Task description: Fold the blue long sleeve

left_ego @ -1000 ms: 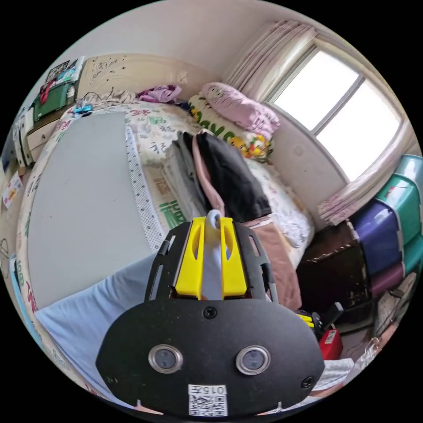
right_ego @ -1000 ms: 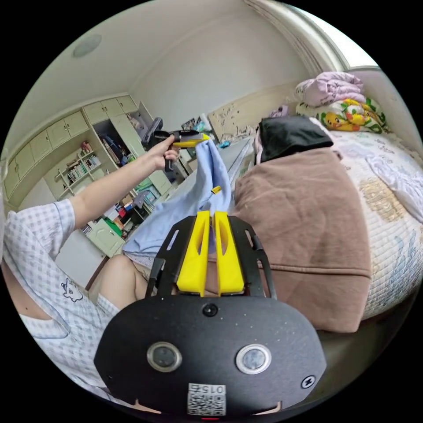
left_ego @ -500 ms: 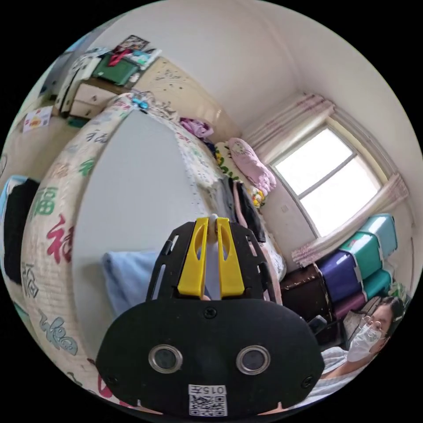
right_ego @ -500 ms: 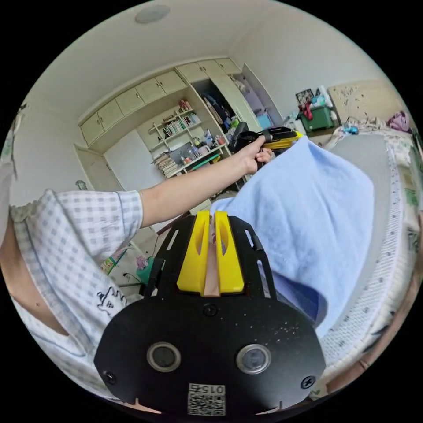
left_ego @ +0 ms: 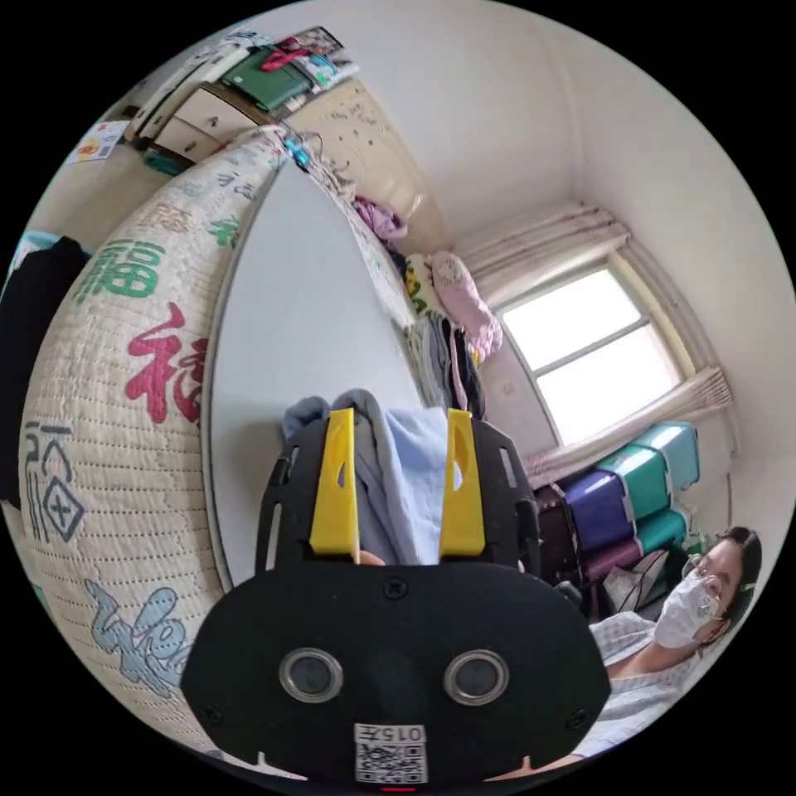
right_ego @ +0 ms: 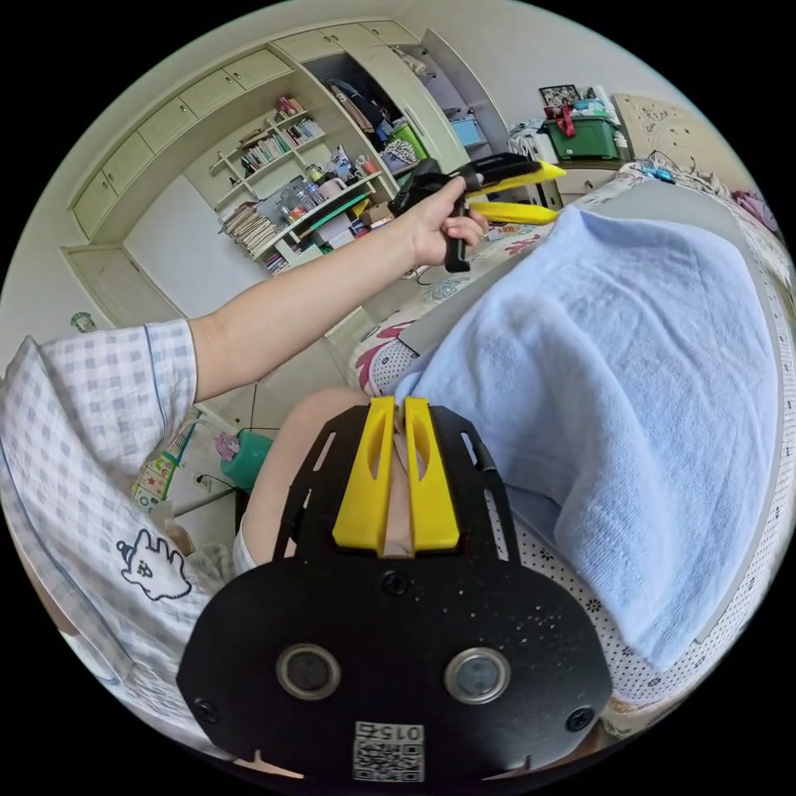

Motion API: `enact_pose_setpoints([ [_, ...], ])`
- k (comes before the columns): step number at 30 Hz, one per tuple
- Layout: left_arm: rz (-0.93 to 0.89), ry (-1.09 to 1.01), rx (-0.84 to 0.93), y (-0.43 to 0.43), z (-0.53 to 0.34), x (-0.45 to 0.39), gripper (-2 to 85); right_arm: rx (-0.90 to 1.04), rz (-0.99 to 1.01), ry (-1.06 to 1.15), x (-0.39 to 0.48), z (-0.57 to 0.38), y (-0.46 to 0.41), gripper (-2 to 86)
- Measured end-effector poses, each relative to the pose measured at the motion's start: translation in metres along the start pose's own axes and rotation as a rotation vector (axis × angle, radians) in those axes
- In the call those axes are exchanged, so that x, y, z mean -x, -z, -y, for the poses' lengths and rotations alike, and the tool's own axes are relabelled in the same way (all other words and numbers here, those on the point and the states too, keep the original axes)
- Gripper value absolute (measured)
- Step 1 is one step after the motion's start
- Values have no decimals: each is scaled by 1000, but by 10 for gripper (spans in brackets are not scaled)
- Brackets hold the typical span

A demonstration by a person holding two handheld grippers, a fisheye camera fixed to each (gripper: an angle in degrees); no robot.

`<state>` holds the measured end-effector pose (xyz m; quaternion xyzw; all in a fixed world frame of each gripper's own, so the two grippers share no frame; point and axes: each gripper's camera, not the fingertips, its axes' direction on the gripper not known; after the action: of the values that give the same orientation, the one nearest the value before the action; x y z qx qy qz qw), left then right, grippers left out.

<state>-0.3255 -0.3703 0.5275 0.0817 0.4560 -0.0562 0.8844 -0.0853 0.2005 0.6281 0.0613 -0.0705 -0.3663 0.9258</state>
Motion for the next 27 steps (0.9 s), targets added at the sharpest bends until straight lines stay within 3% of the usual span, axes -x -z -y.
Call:
enact_pose_setpoints([
  [4,157,-29,-12,2,2,-19,17,2,-61,52,20,0,-13,10],
  [9,244,-100,-76,34,-7,-43,1,41,-130,56,26,-3,-47,12],
  [14,422,-71,-21,30,-25,-45,2,115,-141,10,14,-4,-102,21],
  [20,417,-76,-46,58,-56,-95,23,62,-183,44,27,-23,-84,42],
  [27,270,-381,43,109,-181,-215,64,-115,-275,13,5,-81,-6,61],
])
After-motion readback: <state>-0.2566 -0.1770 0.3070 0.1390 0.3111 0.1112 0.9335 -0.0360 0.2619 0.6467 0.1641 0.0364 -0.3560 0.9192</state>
